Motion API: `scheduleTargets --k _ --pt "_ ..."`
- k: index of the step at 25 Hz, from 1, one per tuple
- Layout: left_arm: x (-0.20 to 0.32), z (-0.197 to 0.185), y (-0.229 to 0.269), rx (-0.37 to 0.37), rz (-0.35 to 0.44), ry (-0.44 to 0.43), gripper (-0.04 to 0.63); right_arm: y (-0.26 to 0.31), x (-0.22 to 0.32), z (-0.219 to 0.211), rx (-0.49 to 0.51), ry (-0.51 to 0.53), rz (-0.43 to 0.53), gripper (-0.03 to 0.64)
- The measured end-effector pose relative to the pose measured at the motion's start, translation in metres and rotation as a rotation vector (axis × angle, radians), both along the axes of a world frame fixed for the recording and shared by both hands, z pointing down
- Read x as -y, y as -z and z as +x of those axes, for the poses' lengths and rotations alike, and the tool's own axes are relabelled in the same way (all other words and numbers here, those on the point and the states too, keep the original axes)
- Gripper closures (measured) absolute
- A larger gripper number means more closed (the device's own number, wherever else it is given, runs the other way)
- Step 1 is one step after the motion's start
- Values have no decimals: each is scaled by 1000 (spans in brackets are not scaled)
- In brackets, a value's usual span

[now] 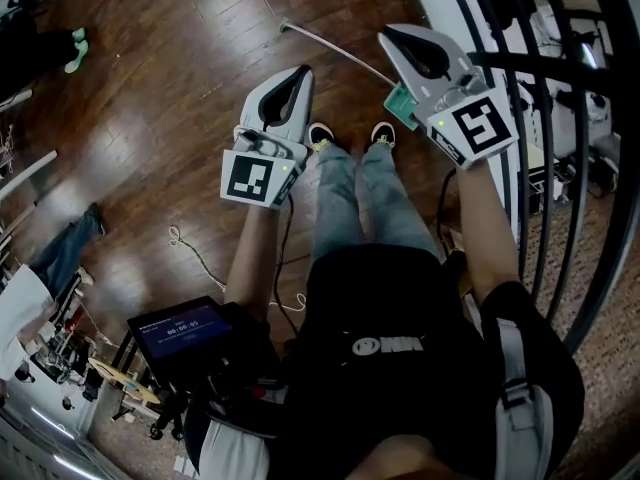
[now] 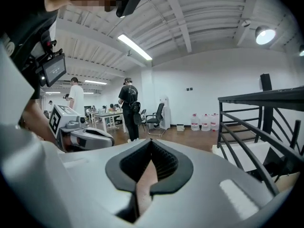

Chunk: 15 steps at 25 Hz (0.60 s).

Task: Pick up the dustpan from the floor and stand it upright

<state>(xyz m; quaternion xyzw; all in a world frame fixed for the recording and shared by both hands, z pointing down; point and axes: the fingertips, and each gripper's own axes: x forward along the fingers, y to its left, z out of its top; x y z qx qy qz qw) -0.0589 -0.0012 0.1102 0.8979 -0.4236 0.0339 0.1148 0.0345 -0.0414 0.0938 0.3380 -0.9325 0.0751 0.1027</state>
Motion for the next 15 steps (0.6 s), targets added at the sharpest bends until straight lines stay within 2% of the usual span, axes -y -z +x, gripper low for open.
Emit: scheduleTargets --k 4,6,9,12,15 --pt "19 -6 -39 -15 -38 49 581 -45 17 -19 -41 78 -78 607" --pt "32 -11 -63 -22 -59 66 581 -76 29 -29 -74 111 -98 552" --pt "46 -19 -103 -21 -62 94 581 -123 40 -44 -103 147 -125 552" --pt "53 -25 -155 -1 -77 123 581 -187 48 -53 -121 182 -184 523" --pt "60 -34 -211 -12 -102 147 581 -259 59 -66 -159 210 -216 503"
